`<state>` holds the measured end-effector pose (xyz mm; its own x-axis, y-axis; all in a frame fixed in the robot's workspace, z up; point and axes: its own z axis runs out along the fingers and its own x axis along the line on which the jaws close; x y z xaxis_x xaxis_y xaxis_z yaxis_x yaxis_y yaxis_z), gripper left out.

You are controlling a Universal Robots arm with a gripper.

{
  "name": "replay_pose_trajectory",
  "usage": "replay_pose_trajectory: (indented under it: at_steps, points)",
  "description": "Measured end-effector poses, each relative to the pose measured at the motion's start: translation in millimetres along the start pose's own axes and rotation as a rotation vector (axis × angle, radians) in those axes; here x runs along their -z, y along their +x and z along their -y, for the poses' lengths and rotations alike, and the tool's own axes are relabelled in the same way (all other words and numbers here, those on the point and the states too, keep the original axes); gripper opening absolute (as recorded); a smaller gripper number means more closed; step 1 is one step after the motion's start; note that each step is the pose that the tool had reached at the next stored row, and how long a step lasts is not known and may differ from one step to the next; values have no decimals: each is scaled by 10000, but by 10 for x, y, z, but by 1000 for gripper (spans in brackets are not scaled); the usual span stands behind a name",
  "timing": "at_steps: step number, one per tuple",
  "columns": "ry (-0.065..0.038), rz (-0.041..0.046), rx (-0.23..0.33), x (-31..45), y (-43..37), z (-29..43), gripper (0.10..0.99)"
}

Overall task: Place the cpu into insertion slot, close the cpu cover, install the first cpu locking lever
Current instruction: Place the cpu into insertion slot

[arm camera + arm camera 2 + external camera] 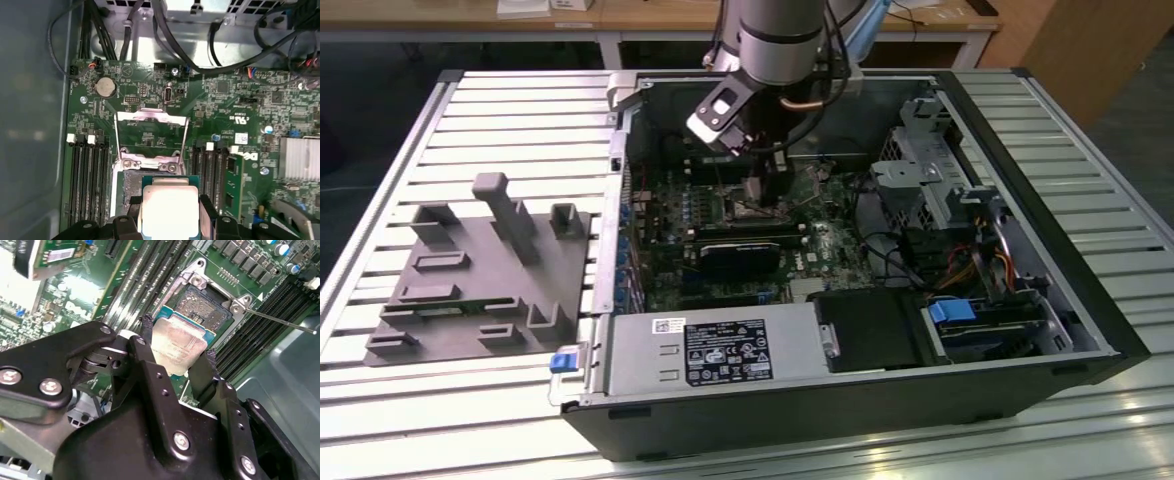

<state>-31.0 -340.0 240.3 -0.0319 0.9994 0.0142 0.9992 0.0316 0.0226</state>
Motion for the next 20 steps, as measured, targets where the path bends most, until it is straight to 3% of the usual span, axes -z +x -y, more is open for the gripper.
replay_pose_trajectory:
  at_steps: [8, 20]
  points:
    - [-3, 5, -229, -122, 88, 21, 537]
    - [-6, 8, -349, -281, 129, 45, 537]
